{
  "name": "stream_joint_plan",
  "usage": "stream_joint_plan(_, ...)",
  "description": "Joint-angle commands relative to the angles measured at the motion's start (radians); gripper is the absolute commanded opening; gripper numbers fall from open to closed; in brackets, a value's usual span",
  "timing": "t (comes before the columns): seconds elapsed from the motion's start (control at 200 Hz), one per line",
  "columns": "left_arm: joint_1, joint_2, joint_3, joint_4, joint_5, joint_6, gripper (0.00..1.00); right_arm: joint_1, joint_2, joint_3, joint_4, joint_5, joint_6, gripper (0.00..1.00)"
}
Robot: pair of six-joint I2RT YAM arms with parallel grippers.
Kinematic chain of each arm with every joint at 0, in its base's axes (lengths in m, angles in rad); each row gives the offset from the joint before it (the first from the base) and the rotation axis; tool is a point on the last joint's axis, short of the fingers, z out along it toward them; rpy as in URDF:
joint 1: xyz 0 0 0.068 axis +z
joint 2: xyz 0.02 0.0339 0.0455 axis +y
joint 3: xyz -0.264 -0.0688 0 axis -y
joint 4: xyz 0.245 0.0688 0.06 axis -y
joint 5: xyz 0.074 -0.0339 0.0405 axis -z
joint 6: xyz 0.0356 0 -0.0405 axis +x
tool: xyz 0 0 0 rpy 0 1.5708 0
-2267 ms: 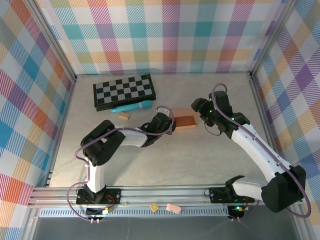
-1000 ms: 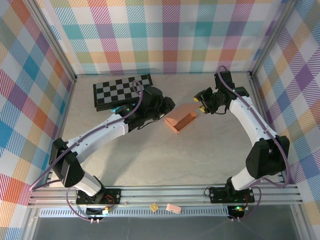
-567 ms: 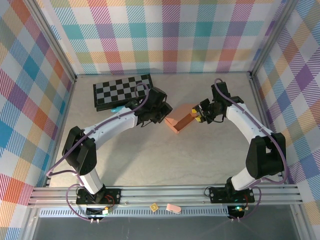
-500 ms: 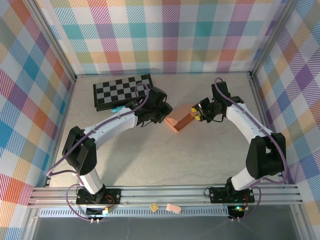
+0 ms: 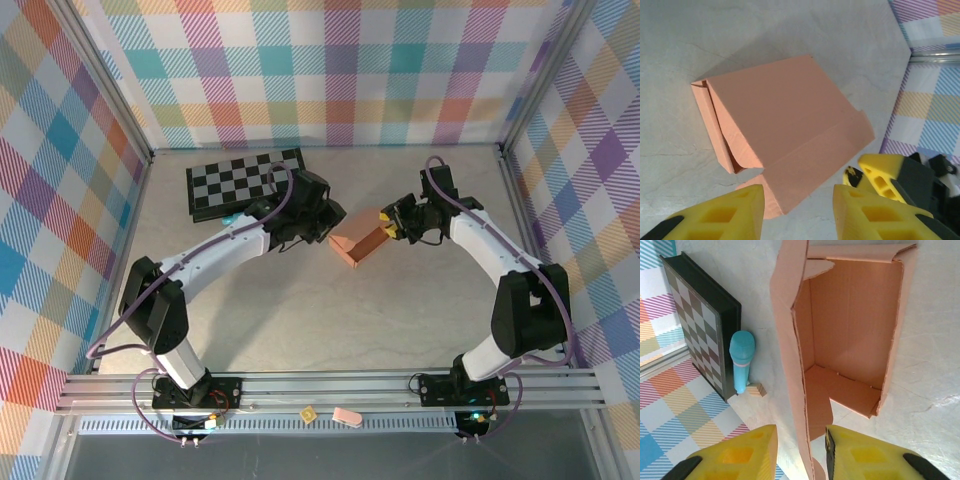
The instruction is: Fold the paper box
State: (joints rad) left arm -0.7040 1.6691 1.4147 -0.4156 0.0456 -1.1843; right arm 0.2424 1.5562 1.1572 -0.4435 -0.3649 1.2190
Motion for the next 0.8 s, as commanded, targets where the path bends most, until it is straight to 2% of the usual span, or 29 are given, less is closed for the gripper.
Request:
stream_joint_plan(0.0, 0.016, -0.051, 0.015, 0.008, 0.032, 0.031, 0.4, 0.006, 0.015, -0.006, 0.029, -0.014, -0.013, 0.3)
stream_joint_plan(0.255, 0.026, -0.07, -0.014, 0.014, 0.044, 0.028, 0.4, 0.006, 0.013, -0.067, 0.028, -0.003, -0.042, 0.18)
stream_joint_plan(0.795, 0.032, -0.059, -0.038, 0.019, 0.061, 0.01, 0.37, 0.006, 0.01, -0.12, -0.01, 0.033, -0.083, 0.06)
